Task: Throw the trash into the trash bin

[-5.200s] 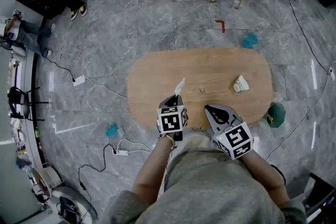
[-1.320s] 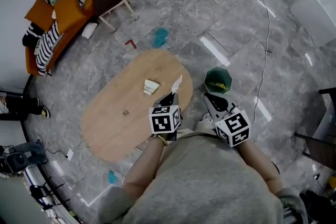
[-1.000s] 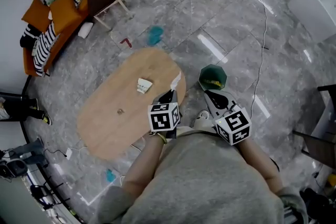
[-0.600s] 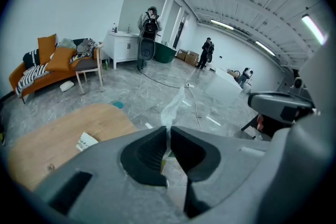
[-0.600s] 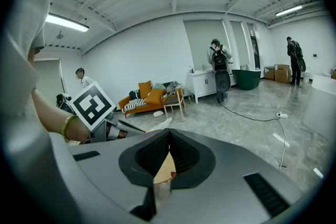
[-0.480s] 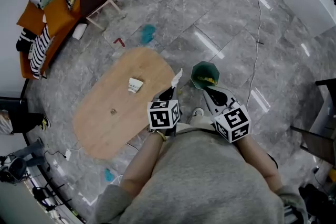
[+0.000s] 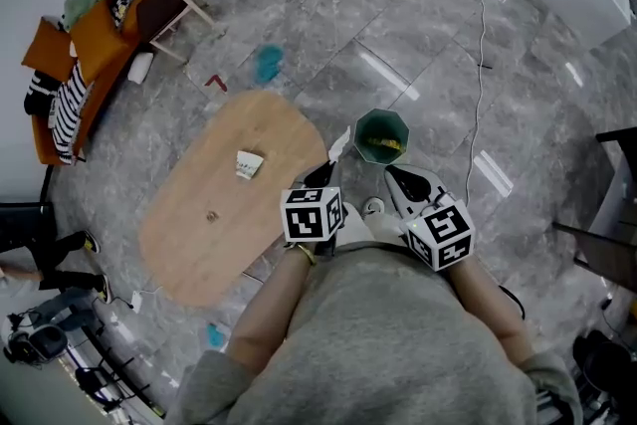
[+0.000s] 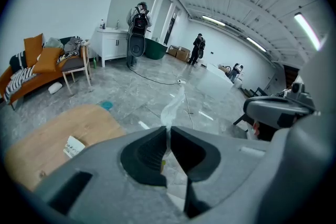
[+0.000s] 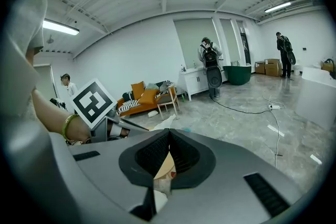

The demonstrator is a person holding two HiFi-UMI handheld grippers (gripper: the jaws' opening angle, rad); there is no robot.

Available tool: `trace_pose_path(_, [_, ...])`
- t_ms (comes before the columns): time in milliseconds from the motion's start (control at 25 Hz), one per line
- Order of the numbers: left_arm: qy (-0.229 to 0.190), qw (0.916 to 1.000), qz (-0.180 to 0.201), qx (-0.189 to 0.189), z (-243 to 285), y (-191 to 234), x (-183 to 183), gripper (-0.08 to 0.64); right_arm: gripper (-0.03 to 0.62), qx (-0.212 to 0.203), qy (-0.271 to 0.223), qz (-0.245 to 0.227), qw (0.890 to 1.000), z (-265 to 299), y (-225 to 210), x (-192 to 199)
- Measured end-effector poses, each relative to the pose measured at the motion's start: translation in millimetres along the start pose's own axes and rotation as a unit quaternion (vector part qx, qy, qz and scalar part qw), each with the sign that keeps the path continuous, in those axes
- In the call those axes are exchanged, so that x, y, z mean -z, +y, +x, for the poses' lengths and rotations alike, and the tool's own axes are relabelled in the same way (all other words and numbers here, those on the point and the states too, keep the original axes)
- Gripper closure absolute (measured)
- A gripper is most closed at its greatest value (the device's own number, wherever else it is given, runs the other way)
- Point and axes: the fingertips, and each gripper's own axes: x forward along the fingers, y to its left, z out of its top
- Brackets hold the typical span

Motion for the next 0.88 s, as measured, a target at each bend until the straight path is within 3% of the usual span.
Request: trace_pose_path(880, [0.034, 0.9983, 0.021, 0.042, 50.4, -17.3, 8.9, 0.526, 0.583, 0.037, 0.012, 0.054, 0.998, 13.9, -23.4, 39.5])
